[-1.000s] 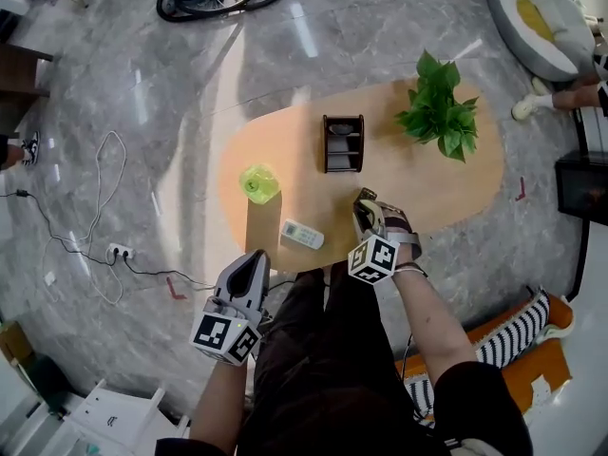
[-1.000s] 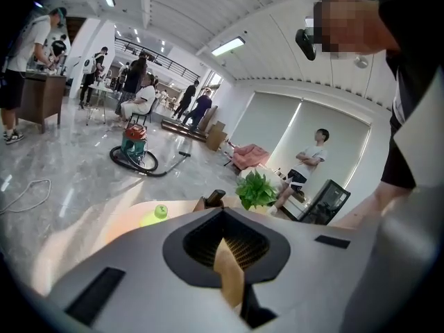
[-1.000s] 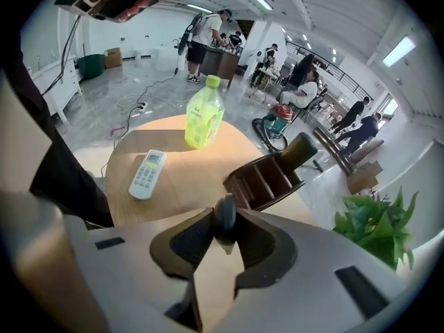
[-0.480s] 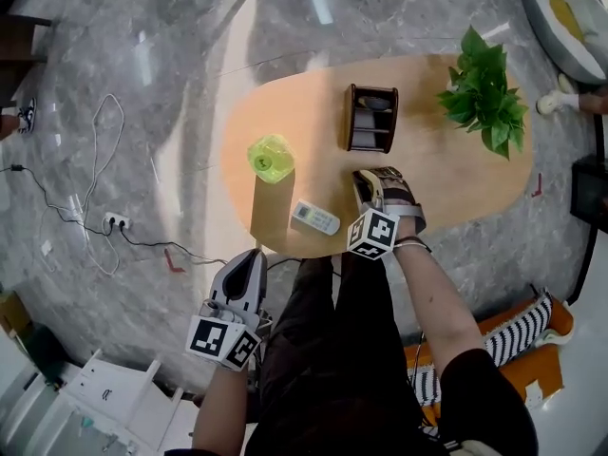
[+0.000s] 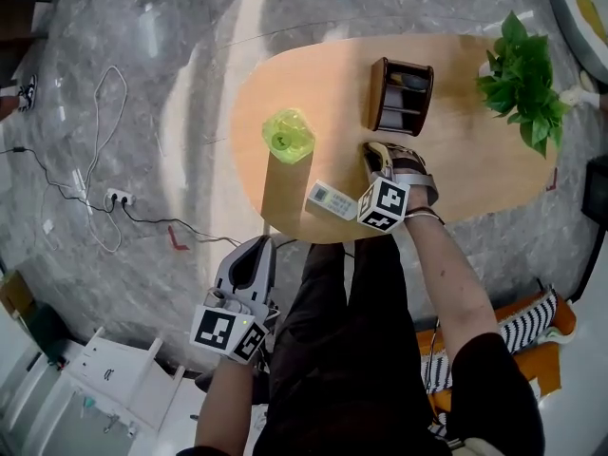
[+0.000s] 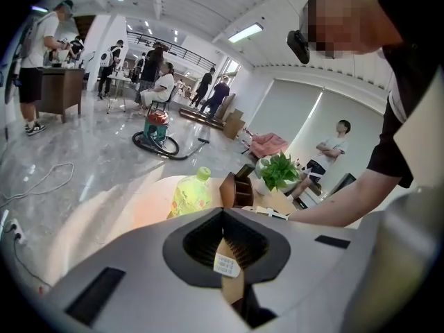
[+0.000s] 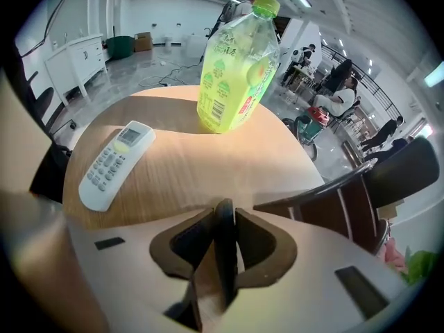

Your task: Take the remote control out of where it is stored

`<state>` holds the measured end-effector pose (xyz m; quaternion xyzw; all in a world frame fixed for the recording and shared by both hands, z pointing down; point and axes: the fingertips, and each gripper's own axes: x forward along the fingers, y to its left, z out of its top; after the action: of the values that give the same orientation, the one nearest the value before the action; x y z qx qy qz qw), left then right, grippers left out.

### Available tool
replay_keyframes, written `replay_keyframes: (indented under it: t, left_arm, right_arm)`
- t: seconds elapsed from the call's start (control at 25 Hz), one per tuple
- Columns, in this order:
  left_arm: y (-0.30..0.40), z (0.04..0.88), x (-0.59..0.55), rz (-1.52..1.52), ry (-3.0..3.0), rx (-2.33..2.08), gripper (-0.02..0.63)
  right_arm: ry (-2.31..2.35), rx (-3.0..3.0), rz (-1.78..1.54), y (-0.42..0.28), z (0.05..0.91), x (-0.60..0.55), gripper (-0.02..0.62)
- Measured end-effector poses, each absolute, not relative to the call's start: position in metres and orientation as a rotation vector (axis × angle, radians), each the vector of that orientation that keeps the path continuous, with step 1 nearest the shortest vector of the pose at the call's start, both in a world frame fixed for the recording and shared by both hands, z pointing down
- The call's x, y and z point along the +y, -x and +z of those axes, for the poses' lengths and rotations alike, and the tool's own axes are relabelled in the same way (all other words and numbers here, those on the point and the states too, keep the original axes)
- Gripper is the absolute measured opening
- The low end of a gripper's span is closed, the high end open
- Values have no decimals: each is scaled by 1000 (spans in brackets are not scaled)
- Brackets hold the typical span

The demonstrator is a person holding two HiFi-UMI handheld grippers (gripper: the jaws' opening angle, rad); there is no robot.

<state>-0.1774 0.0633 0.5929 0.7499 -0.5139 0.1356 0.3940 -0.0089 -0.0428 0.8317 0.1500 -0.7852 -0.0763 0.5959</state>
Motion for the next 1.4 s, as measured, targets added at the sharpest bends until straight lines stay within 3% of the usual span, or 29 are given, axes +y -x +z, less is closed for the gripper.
replay_keyframes:
  t: [0.56,1.0,1.4]
  left_arm:
    - [164,592,60,446,-2017,-1222,5]
    - [160,520,14,274,-2140,-1289,6]
    - [166,426,-18,217,-2342,-1349,5]
  right_arm:
    - [-391,-1912,-123,18,814,-25,104]
    - [-602,-1970,-127,4,717,-26,104]
    - [-1156,-2176,237,-38,562,-65,99]
